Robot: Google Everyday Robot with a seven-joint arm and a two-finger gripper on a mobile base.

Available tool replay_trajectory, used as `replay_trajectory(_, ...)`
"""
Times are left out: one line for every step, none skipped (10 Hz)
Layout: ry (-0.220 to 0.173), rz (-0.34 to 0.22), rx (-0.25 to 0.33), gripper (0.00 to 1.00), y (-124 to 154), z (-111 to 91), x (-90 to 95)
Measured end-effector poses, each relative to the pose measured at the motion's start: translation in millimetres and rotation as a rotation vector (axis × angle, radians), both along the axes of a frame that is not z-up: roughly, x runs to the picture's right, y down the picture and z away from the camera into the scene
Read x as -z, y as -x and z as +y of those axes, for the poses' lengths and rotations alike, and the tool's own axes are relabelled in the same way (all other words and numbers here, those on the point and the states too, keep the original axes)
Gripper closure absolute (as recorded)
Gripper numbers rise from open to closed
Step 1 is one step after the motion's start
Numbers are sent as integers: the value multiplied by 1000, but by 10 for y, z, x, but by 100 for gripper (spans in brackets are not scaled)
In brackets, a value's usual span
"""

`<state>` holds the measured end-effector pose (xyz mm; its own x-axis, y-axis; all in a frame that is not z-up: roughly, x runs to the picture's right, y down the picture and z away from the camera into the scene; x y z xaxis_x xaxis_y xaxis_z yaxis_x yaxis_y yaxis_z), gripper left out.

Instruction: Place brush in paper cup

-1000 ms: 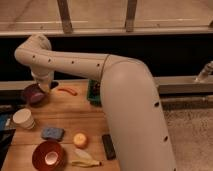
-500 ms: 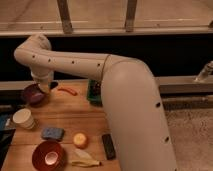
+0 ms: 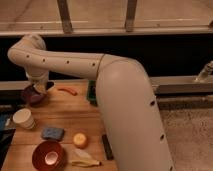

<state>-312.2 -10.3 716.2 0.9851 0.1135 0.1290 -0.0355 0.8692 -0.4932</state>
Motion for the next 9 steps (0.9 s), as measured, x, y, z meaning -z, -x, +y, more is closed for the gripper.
replay_trajectory(-4,-9,19,100,29,9,49)
replay_trajectory(-7,-21,47,100,108,60,142)
replay_trajectory(-12,-30,66,100,174,92,209)
replay_trajectory(-14,-30,86,100,191,122,279)
replay_trajectory(-20,-30,105,100,206,148,369)
replay_trajectory(-21,-31,120,100,227,180,420)
replay_trajectory(-23,-33,135,100,254,216,476)
replay_trajectory(-18,-33,150,100,278,274,531)
replay_trajectory(-12,-28,162,100,293,339,587)
